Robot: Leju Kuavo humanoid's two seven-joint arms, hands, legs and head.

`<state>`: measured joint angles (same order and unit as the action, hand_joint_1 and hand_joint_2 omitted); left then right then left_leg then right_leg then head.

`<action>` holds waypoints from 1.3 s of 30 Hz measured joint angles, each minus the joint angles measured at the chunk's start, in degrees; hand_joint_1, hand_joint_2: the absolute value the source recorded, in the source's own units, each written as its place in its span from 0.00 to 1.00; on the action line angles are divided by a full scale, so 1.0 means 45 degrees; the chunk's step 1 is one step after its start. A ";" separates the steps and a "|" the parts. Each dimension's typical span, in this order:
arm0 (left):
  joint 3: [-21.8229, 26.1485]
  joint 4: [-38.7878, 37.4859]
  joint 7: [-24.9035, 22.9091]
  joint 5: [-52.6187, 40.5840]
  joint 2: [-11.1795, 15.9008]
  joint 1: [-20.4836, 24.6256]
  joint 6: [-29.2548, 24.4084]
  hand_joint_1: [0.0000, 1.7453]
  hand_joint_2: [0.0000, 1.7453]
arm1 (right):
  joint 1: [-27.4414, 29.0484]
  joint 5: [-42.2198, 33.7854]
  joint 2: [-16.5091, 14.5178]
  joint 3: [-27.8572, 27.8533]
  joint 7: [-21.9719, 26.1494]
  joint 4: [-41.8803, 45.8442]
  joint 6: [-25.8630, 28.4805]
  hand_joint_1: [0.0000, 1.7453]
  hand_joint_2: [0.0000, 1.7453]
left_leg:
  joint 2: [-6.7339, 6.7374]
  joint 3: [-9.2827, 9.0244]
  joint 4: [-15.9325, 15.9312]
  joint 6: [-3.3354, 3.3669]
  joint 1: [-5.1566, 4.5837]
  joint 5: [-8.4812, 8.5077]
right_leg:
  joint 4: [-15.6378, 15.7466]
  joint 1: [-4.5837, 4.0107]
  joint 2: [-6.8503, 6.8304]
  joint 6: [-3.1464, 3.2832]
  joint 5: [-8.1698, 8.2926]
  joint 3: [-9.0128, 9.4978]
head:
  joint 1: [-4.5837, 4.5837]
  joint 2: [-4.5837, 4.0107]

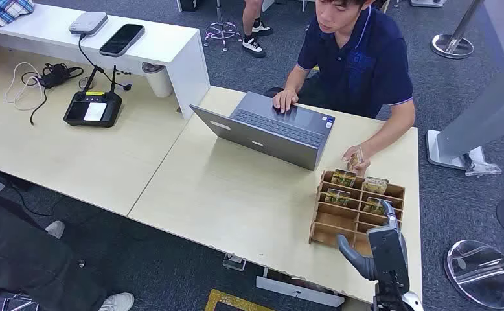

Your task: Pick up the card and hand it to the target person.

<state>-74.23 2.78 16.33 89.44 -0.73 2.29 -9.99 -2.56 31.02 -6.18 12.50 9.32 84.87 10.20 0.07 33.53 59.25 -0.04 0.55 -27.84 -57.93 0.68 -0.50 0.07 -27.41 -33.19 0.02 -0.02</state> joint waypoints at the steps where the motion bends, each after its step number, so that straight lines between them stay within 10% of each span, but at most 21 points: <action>1: 0.0000 0.0000 0.0002 0.0000 0.0002 0.0000 0.0002 0.00 0.00 | -0.0059 0.0222 0.0032 0.0049 -0.0043 -0.0065 0.0095 0.00 1.00 | 0.0000 0.0001 0.0000 0.0000 0.0000 0.0000 | 0.0000 0.0000 0.0000 0.0000 0.0000 0.0000 | 0.0000 0.0000; 11: -0.0010 0.0000 0.0063 -0.0021 0.0097 0.0020 0.0112 0.00 0.00 | -0.1151 0.6490 0.0645 0.0818 -0.1939 -0.0585 0.1426 0.00 1.00 | 0.0003 -0.0002 0.0001 -0.0001 -0.0001 0.0002 | -0.0001 0.0000 0.0003 0.0001 0.0003 0.0001 | 0.0000 0.0000; 15: -0.0044 0.0000 0.0063 -0.0023 0.0115 0.0029 0.0221 0.00 0.00 | -0.1684 1.1045 0.0929 0.1215 -0.3283 -0.0795 0.1594 0.87 1.00 | 0.0004 -0.0002 0.0001 -0.0001 0.0000 0.0002 | -0.0001 0.0000 0.0006 0.0001 0.0003 0.0000 | 0.0000 0.0000; 17: -0.0072 0.0000 0.0063 -0.0011 0.0119 0.0031 0.0228 0.00 0.00 | -0.2032 1.2397 0.1029 0.1420 -0.3754 -0.1020 0.1591 1.00 1.00 | 0.0005 -0.0002 0.0001 -0.0002 0.0000 0.0003 | -0.0001 0.0000 0.0007 0.0002 0.0004 0.0001 | 0.0000 0.0000; 39: -0.0358 0.0000 0.0044 0.0112 0.0228 0.0056 0.0219 0.00 0.00 | -0.4904 1.3070 0.1880 0.3337 -0.5544 -0.4474 0.1260 0.63 1.00 | 0.0003 -0.0004 0.0003 -0.0007 0.0000 0.0014 | -0.0002 0.0000 0.0005 0.0009 0.0013 0.0000 | 0.0000 0.0000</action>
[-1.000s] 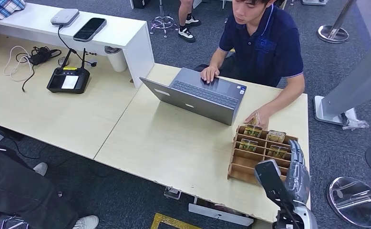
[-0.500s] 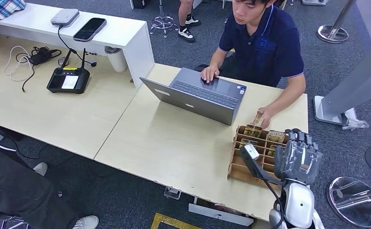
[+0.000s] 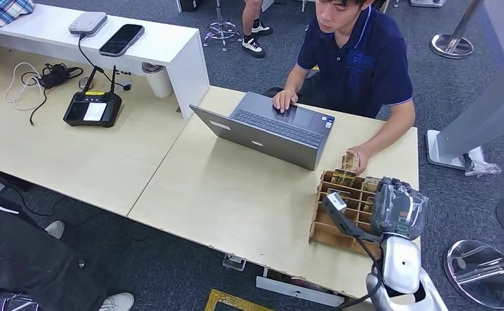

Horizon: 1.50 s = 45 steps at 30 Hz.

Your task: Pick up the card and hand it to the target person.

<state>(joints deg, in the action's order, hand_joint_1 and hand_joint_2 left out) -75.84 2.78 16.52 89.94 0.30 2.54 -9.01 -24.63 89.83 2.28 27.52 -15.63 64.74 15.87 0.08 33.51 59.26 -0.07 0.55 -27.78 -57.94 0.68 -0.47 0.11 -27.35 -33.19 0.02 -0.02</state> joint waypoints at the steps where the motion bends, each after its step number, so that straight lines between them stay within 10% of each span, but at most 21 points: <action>1: -0.0002 0.0000 0.0000 0.0000 0.0002 0.0000 -0.0001 0.00 0.00 | -0.0029 0.0000 0.0010 0.0018 0.0000 -0.0067 0.0001 0.56 1.00 | 0.0000 0.0000 0.0000 0.0000 0.0000 0.0000 | 0.0000 0.0000 0.0000 0.0000 0.0000 0.0000 | 0.0000 0.0000; 14: -0.0007 0.0000 -0.0005 0.0005 0.0007 -0.0003 -0.0003 0.00 0.00 | -0.0074 0.0000 0.0114 0.0034 0.0002 -0.0556 -0.0038 0.39 1.00 | 0.0000 0.0000 0.0000 0.0000 0.0000 -0.0001 | 0.0000 0.0000 0.0000 0.0000 0.0000 -0.0002 | 0.0000 0.0000; 36: -0.0068 0.0000 -0.0040 0.0001 0.0032 -0.0015 0.0049 0.00 0.00 | 0.0622 0.0001 0.0616 0.0125 -0.0317 -0.0623 -0.0274 0.55 1.00 | 0.0001 -0.0002 0.0000 0.0000 0.0000 -0.0001 | 0.0000 0.0000 0.0001 0.0000 0.0000 -0.0002 | 0.0000 0.0000; 45: -0.0073 0.0000 -0.0044 0.0001 0.0032 -0.0018 0.0049 0.00 0.00 | 0.0819 0.0004 0.0726 0.0212 -0.0417 -0.0486 -0.0199 0.99 1.00 | 0.0001 -0.0003 0.0001 0.0000 0.0000 -0.0001 | 0.0000 0.0000 0.0001 0.0000 0.0000 0.0000 | 0.0000 0.0000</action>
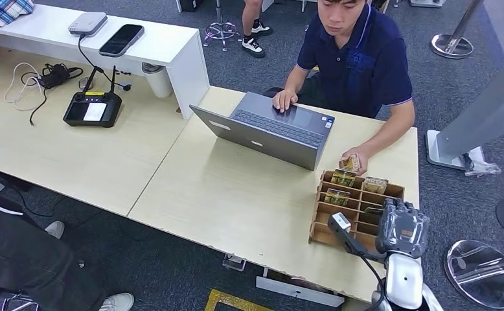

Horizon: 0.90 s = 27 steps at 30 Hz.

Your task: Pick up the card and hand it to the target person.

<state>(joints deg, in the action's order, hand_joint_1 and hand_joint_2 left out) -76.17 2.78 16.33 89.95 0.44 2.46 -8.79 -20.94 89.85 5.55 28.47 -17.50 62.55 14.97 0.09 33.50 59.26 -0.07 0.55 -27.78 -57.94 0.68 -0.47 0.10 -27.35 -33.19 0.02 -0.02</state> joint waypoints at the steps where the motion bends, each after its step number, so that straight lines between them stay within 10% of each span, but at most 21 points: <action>1: 0.0000 0.0000 0.0000 0.0000 0.0000 0.0000 0.0000 0.00 0.00 | 0.0043 -0.0001 0.0017 0.0035 -0.0041 0.0056 0.0114 1.00 1.00 | 0.0000 0.0001 0.0000 0.0000 0.0000 0.0000 | 0.0000 0.0000 0.0000 0.0000 0.0000 -0.0001 | 0.0000 0.0000; 17: -0.0061 0.0000 0.0027 0.0002 0.0034 -0.0001 -0.0021 0.00 0.00 | -0.0018 -0.0004 0.0584 0.0101 -0.0571 0.1782 0.2529 0.98 1.00 | 0.0000 0.0003 0.0001 0.0000 -0.0002 0.0000 | 0.0000 0.0001 0.0000 0.0000 0.0001 -0.0001 | 0.0001 0.0000; 27: -0.0384 0.0000 -0.0005 -0.0080 0.0072 0.0103 -0.0209 0.00 0.00 | -0.1317 -0.0395 -0.0414 -0.1478 0.1847 0.2927 0.3389 0.97 1.00 | 0.0003 0.0001 -0.0001 -0.0004 0.0003 0.0005 | -0.0008 -0.0001 0.0002 0.0004 0.0003 0.0001 | 0.0000 0.0000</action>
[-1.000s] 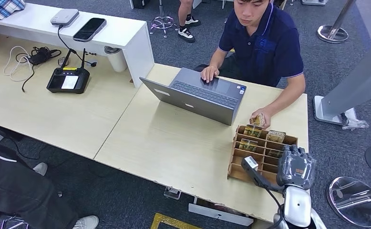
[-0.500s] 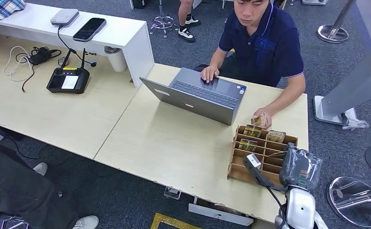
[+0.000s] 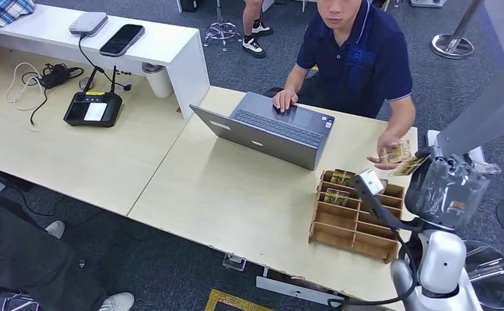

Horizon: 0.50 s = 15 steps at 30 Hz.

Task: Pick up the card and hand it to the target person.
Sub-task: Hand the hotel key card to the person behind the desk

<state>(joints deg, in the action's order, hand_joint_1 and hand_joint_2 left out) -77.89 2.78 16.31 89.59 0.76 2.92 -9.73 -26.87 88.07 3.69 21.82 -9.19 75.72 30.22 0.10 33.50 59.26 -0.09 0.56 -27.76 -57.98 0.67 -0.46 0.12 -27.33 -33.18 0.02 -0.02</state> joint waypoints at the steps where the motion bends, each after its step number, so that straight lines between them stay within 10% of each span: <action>1: -0.0040 0.0002 -0.0034 -0.0010 0.0011 0.0021 -0.0016 0.00 0.00 | -0.0224 -0.0046 -0.0209 -0.0097 0.0074 -0.0228 -0.0023 0.96 1.00 | 0.0001 -0.0002 0.0000 0.0000 0.0000 0.0002 | -0.0002 0.0000 0.0001 0.0002 0.0001 0.0001 | 0.0000 0.0000; 12: -0.0436 0.0140 -0.0249 -0.0159 0.0125 0.0209 -0.0102 0.00 0.00 | -0.2939 -0.0037 -0.1963 -0.0472 -0.0121 -0.4338 0.0027 0.92 1.00 | 0.0000 0.0000 0.0001 -0.0002 -0.0002 0.0010 | -0.0005 0.0001 0.0000 0.0007 0.0006 0.0000 | 0.0001 0.0000; 15: -0.0515 0.0180 -0.0255 -0.0157 0.0177 0.0255 -0.0115 0.00 0.00 | -0.3618 0.0113 -0.2169 -0.0534 -0.0373 -0.5574 0.0218 0.19 1.00 | -0.0002 -0.0001 0.0002 -0.0002 -0.0002 0.0010 | -0.0005 0.0001 -0.0003 0.0007 0.0006 0.0000 | 0.0000 0.0000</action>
<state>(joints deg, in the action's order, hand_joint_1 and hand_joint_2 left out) -80.21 3.58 15.16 88.88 1.56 4.07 -10.25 -43.15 88.58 -6.07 19.42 -10.87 50.64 31.20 0.09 33.50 59.27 -0.10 0.55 -27.71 -58.00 0.68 -0.47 0.15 -27.31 -33.18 0.02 -0.02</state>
